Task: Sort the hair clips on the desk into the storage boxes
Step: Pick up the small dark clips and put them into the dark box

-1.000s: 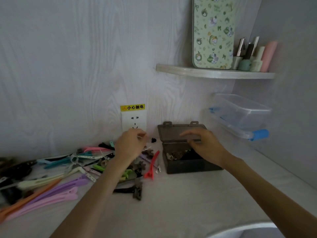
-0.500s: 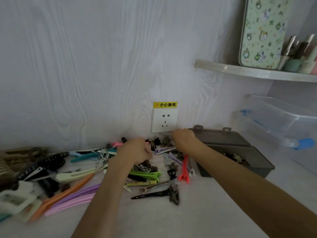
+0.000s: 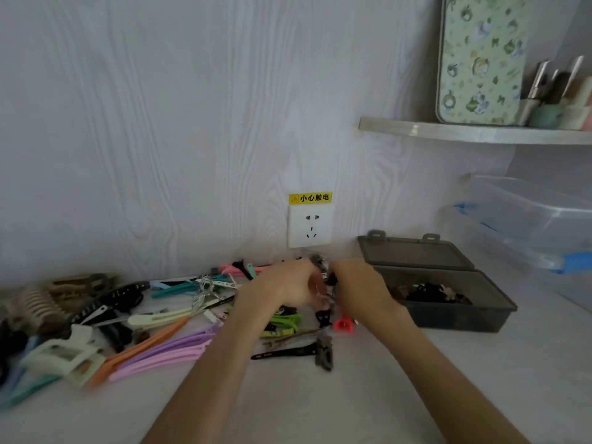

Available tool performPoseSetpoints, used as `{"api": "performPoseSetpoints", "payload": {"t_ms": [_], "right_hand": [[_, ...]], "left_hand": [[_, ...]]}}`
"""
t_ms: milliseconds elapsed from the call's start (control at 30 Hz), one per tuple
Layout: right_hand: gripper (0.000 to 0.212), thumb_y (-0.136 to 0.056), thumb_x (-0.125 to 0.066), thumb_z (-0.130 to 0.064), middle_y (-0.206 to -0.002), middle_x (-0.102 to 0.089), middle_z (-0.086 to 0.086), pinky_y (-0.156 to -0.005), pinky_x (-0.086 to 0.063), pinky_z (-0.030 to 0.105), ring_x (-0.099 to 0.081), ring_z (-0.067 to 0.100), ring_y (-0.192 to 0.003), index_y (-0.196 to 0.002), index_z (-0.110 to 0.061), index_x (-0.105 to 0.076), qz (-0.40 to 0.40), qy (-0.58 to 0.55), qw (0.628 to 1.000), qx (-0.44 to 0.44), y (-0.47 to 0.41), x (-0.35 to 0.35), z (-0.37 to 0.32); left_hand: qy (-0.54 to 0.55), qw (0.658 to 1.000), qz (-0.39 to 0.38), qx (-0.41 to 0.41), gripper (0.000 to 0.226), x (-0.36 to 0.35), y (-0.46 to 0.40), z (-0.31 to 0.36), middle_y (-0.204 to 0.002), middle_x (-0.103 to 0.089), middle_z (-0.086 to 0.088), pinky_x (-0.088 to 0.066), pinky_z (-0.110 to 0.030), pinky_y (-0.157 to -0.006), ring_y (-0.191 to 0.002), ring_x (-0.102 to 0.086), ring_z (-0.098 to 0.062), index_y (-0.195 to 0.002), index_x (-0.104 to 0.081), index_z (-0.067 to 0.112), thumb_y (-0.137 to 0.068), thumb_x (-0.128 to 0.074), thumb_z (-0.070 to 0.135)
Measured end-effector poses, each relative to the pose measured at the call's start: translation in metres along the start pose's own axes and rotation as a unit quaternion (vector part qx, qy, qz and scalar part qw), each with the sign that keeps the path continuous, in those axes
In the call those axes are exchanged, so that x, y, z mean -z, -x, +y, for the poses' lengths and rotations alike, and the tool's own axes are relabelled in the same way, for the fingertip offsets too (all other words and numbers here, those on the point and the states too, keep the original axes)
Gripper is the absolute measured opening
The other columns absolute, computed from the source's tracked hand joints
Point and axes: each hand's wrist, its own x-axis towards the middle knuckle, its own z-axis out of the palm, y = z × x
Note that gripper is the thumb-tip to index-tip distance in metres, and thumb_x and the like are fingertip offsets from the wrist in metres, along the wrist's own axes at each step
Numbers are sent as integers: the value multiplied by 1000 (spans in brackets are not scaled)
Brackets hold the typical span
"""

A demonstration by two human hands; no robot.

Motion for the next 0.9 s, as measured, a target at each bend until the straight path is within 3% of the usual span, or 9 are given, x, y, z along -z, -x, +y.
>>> {"api": "performPoseSetpoints", "payload": {"t_ms": [100,300,433,567,667,733,833,900], "right_hand": [[18,-88,-50,-9,-108,-61,10,-80,-46,36,-56,29,-103,-103,-12,-59,38,-35,998,26,7,-7,1],[18,-86,-57,-12,-103,-66,13,-76,-47,35,-60,32,-100,-101,-10,-65,49,-49,997,27,1,-8,5],[24,-81,-58,-6,-103,-68,10,-81,-52,37,-62,30,-100,-101,-15,-68,69,-83,994,36,-4,-12,10],[23,-76,-63,-9,-94,-73,1,-80,-55,32,-68,19,-89,-93,-22,-72,121,-165,977,56,-1,-3,13],[20,-77,-70,-13,-84,-73,-7,-75,-53,15,-66,2,-75,-93,-24,-73,239,-309,921,-4,9,22,34],[21,-78,-70,-12,-83,-70,-9,-74,-50,10,-64,1,-76,-96,-22,-73,280,-327,901,-58,18,34,54],[22,-78,-69,-9,-92,-72,-2,-81,-53,26,-66,13,-87,-96,-22,-72,239,-273,922,-136,23,35,75],[28,-79,-65,-5,-102,-70,1,-86,-52,33,-64,17,-96,-102,-21,-69,172,-264,934,-169,24,31,82]], "left_hand": [[-15,1000,-15,-6,28,-1,0,-2,-107,-70,3,-50,-42,-91,-97,-63,-18,-102,-71,23,-81,-66,41],[-60,995,-80,15,39,16,-5,0,-103,-71,4,-52,-33,-91,-95,-66,-14,-98,-70,28,-71,-69,57],[-57,995,-82,7,36,8,-15,4,-88,-72,7,-54,-25,-74,-74,-66,-6,-96,-67,25,-72,-72,52],[47,997,-69,-3,17,4,-19,2,-63,-65,13,-48,-16,-53,-52,-62,4,-90,-70,15,-81,-71,29],[53,997,-49,-34,9,5,-20,-2,-55,-64,15,-45,-11,-50,-45,-58,6,-77,-73,19,-80,-72,28],[83,995,-15,-44,8,4,-20,-3,-51,-65,15,-44,-9,-50,-46,-59,6,-73,-74,18,-78,-74,25],[122,989,58,-58,6,2,-25,0,-57,-68,11,-48,-12,-52,-58,-67,-2,-79,-76,11,-79,-73,16],[106,991,55,-62,10,1,-25,7,-67,-70,8,-49,-14,-51,-64,-68,-4,-84,-75,13,-81,-71,21]]}}
